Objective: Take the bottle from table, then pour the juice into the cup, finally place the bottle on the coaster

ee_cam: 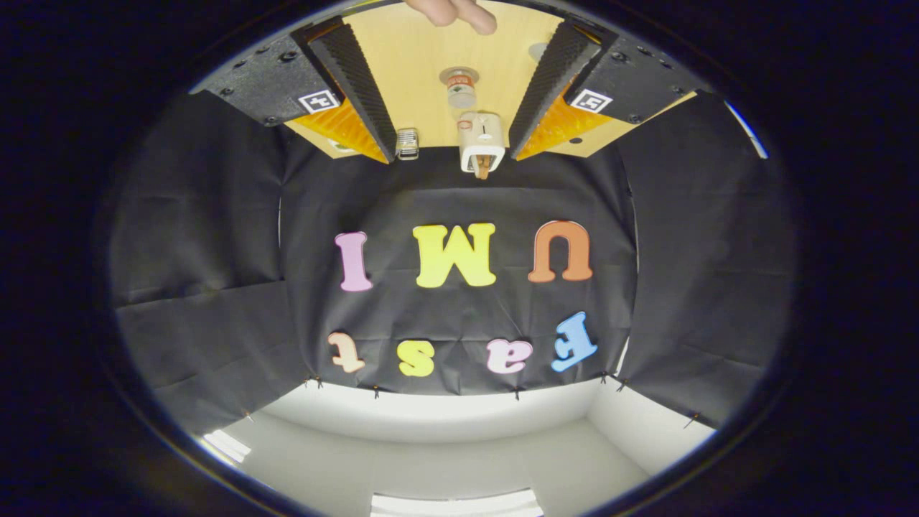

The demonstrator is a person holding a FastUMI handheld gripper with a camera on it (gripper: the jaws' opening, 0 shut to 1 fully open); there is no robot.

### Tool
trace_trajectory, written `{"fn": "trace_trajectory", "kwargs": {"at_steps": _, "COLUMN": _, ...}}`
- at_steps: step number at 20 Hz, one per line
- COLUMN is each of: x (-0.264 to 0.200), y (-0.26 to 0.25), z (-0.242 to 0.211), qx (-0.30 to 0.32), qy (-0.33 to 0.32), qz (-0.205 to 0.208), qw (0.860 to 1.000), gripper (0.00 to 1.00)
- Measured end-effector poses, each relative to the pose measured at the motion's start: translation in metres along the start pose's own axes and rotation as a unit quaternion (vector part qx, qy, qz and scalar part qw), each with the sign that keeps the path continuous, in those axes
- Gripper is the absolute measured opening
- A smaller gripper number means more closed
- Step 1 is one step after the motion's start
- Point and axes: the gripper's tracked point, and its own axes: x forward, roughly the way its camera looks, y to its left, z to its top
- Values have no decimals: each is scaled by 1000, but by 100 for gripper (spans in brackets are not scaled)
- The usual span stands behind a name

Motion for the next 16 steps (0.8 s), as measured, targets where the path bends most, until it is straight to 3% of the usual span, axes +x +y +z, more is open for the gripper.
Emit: {"fn": "trace_trajectory", "kwargs": {"at_steps": 16, "x": 9, "y": -9, "z": 1, "qx": -28, "qy": -1, "qz": -2, "qw": 1000, "gripper": 100}}
